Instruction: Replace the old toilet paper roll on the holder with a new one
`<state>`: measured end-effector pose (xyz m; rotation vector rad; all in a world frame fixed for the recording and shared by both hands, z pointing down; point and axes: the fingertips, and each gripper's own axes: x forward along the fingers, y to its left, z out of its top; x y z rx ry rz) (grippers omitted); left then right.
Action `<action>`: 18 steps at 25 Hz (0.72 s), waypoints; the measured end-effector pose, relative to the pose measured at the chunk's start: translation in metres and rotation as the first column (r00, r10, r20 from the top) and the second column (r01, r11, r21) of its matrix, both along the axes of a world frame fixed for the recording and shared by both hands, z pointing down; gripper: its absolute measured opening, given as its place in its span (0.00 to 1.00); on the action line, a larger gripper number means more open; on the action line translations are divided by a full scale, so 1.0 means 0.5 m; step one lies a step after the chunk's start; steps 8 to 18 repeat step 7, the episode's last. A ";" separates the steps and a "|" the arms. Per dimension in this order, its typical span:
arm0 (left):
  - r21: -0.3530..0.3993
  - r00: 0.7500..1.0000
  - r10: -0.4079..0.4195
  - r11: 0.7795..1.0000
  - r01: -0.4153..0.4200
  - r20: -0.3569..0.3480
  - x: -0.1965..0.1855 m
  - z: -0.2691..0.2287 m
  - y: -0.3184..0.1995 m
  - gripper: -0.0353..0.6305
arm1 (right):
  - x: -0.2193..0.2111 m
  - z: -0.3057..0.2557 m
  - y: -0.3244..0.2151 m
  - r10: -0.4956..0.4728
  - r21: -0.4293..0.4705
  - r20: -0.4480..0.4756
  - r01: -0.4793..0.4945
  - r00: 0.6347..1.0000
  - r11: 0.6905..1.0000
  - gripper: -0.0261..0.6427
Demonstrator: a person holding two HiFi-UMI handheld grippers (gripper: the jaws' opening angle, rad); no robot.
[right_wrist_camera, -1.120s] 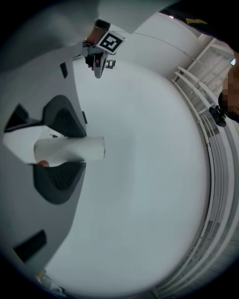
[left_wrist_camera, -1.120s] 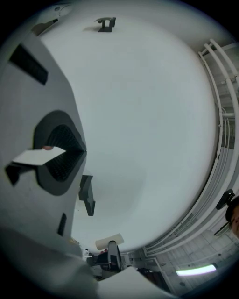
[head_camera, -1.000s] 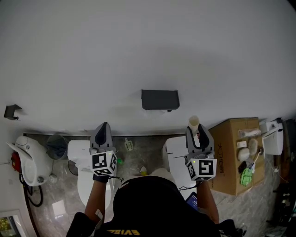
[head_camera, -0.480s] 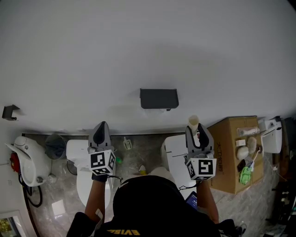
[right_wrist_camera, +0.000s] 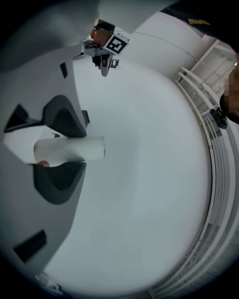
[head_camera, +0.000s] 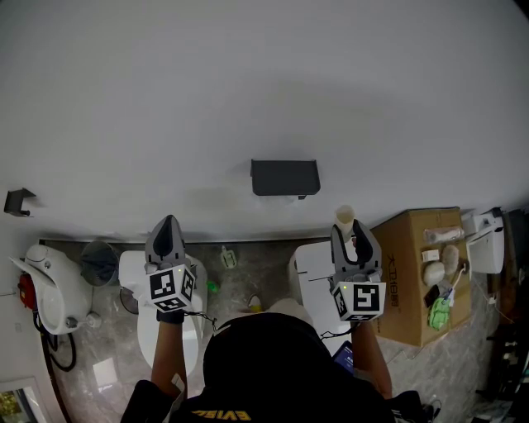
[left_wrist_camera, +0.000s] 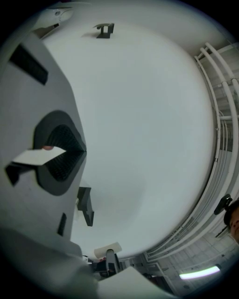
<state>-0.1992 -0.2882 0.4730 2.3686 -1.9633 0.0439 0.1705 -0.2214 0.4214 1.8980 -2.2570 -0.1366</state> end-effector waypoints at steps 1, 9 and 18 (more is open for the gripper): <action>0.000 1.000 -0.003 1.000 0.003 -0.004 -0.002 0.001 -0.001 0.07 | 0.000 0.001 0.000 0.001 0.001 -0.002 -0.001 1.000 1.000 0.29; -0.044 0.999 -0.016 0.999 0.015 -0.030 0.009 0.030 0.036 0.07 | 0.002 0.017 0.009 -0.006 -0.045 0.008 0.006 1.000 0.999 0.29; -0.044 0.999 -0.016 0.999 0.015 -0.030 0.009 0.030 0.036 0.07 | 0.002 0.017 0.009 -0.006 -0.045 0.008 0.006 1.000 0.999 0.29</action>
